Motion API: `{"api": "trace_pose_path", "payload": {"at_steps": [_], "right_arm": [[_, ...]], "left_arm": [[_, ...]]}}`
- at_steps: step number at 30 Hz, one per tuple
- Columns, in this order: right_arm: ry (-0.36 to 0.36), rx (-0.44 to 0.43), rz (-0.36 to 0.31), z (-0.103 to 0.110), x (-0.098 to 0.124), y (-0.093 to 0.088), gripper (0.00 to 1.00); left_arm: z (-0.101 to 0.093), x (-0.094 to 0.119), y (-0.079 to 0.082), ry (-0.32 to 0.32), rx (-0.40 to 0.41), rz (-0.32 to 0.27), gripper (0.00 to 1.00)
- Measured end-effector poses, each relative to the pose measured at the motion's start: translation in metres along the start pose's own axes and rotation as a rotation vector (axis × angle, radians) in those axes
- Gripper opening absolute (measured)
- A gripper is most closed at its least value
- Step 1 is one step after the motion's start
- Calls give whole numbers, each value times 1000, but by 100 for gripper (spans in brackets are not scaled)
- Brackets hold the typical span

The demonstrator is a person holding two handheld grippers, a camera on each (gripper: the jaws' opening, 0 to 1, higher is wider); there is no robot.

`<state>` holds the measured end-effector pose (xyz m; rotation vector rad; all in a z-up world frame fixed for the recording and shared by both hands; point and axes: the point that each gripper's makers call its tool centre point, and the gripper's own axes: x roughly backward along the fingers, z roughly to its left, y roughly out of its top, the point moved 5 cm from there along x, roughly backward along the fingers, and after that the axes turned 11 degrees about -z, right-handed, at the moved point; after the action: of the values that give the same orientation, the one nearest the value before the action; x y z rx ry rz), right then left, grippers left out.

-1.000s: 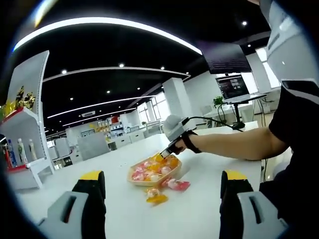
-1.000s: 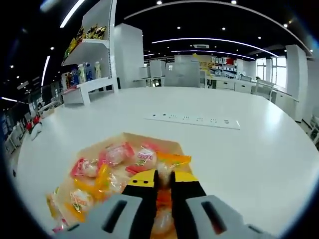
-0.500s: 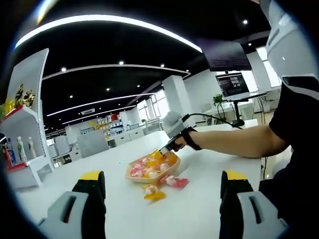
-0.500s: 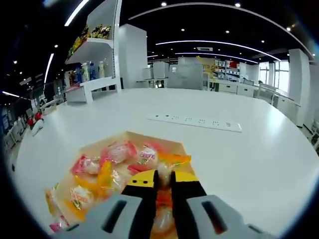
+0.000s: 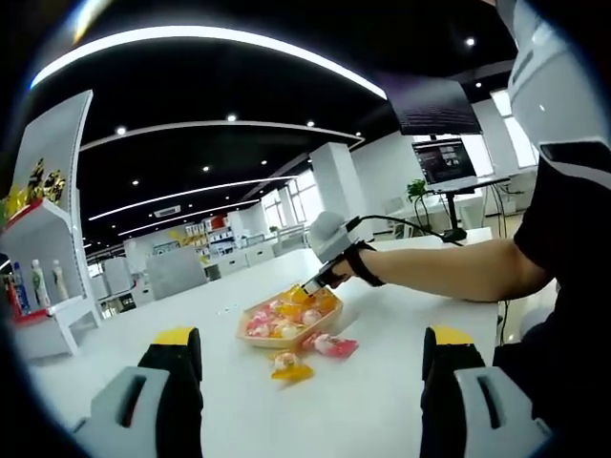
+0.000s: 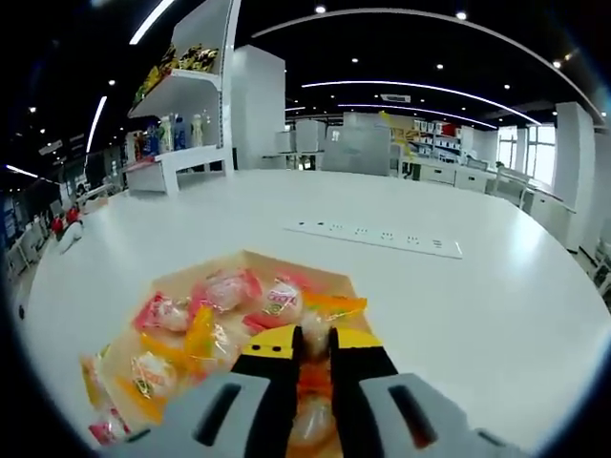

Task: Pick up the marshmallows scattered on the table and place them into the bowl on the table

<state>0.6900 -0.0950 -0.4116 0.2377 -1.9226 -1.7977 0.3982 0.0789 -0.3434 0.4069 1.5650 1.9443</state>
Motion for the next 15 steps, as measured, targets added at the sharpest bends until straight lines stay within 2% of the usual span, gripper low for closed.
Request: {"api": "trace_pose_path", "payload": {"at_steps": [6,10,12,15], "right_arm": [[5,6,4,0,0,0,14],[12,6,-10,1,-1,2,19],[17,-12,-14,2,0,3,26],[15,-19,-22,3,1,4,28]], "left_arm": [[-4,-1,0,-13,-15,13,95],[-5,-1,-1,-17,-8,16,95],[-4,-1,-1,-12,-8,18,95],[-4,0,0,-11,-6,15,95]]}}
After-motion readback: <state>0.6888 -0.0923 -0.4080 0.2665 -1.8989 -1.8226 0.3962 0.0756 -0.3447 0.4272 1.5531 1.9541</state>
